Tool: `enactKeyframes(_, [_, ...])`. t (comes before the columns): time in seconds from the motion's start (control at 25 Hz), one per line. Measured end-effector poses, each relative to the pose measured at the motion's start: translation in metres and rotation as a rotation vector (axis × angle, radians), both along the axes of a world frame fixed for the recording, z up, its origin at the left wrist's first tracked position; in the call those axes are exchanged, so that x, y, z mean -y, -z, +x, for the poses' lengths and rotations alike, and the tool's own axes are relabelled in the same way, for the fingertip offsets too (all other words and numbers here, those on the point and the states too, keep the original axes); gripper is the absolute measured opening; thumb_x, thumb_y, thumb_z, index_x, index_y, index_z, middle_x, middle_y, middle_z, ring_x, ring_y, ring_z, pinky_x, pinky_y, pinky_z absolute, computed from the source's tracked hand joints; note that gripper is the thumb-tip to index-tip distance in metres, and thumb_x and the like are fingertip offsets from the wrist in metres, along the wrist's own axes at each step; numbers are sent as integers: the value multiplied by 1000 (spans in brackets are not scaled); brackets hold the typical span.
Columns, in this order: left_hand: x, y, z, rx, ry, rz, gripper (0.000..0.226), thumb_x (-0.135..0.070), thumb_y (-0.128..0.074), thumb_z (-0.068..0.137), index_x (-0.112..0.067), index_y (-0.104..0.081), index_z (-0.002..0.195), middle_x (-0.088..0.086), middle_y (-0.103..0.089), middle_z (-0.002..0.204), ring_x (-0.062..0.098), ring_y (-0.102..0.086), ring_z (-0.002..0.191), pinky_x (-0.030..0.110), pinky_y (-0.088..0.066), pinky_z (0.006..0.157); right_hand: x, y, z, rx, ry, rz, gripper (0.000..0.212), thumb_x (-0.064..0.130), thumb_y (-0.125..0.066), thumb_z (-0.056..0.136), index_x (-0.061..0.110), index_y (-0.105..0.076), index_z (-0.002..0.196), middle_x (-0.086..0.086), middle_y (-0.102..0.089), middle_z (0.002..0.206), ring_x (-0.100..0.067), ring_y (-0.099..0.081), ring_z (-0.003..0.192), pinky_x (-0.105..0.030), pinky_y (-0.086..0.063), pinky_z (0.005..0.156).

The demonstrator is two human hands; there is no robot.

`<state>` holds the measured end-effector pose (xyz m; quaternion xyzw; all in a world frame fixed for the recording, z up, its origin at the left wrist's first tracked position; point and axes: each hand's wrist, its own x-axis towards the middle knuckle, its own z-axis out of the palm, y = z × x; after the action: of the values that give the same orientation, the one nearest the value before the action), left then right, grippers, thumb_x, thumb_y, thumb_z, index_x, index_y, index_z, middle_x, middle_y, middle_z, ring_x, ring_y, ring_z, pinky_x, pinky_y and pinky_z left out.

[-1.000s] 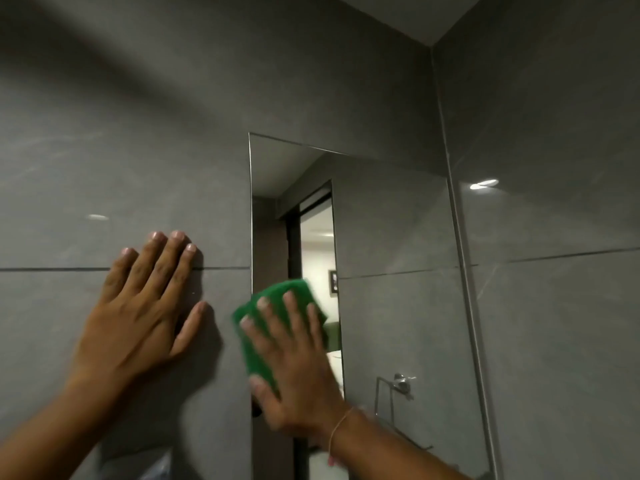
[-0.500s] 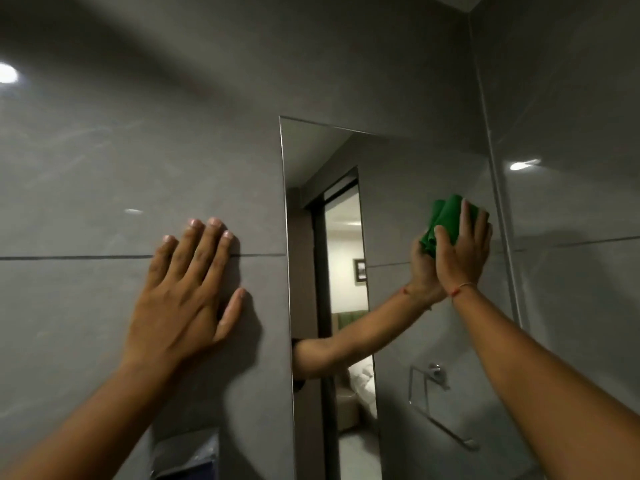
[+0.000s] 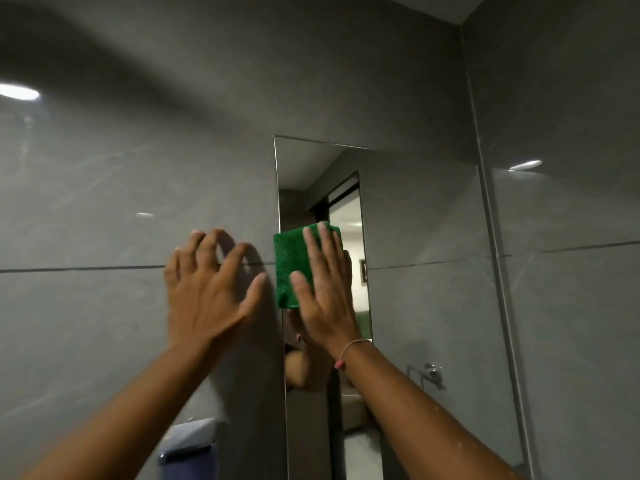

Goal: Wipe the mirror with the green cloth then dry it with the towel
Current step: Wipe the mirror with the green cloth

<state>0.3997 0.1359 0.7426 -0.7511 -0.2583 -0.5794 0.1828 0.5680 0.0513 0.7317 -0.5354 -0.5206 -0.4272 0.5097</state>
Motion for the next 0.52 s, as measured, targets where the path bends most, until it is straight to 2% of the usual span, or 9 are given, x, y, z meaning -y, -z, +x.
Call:
enactKeyframes(0.08, [28, -11, 19, 43, 83, -170, 71, -71, -40, 88, -26, -68, 135, 17, -44, 161, 39, -32, 153, 50, -28, 117, 11, -3, 2, -135, -164, 42, 67, 31, -40, 100, 46, -4, 155, 15, 5, 168, -9, -5, 154, -36, -28, 120])
enactKeyframes(0.12, [40, -14, 29, 35, 95, -213, 67, -71, -45, 89, -25, -69, 132, 14, -44, 159, 38, -32, 150, 49, -31, 115, 16, -3, 1, -192, -187, 59, 70, 27, -45, 100, 44, -6, 155, 13, 0, 168, -9, -13, 152, -31, -34, 115])
enactKeyframes(0.16, [48, -14, 38, 39, 104, -247, 62, -68, -51, 91, -22, -70, 130, 11, -45, 156, 35, -34, 146, 49, -34, 112, 19, -2, 0, -235, -173, 59, 72, 25, -50, 99, 41, -8, 156, 10, -9, 167, -9, -20, 149, -24, -36, 110])
enactKeyframes(0.24, [59, -12, 47, 130, 154, -338, 52, -57, -62, 91, -18, -70, 126, 7, -50, 146, 30, -40, 137, 44, -37, 108, 25, -3, -3, -309, -156, 42, 77, 25, -59, 96, 37, -13, 156, 6, -28, 161, -1, -27, 138, -6, -28, 99])
enactKeyframes(0.32, [65, -8, 48, 208, 220, -420, 45, -49, -68, 91, -19, -71, 123, 7, -57, 136, 29, -46, 129, 42, -38, 104, 31, -6, -8, -416, -210, 38, 80, 22, -66, 92, 35, -19, 156, 4, -38, 154, 1, -30, 134, -6, -27, 97])
enactKeyframes(0.44, [75, 4, 30, 263, 425, -522, 38, -39, -72, 91, -21, -73, 124, 5, -76, 119, 20, -66, 105, 32, -50, 87, 45, 3, -23, -562, -325, 25, 77, 17, -73, 86, 30, -33, 151, -1, -53, 143, -15, -50, 129, -20, -42, 94])
enactKeyframes(0.52, [79, 24, -1, 304, 525, -581, 34, -34, -73, 90, -21, -74, 122, 4, -82, 110, 14, -71, 89, 24, -54, 73, 58, 22, -49, -602, -403, -14, 72, 14, -76, 82, 26, -43, 144, -1, -59, 134, -6, -57, 112, -10, -45, 87])
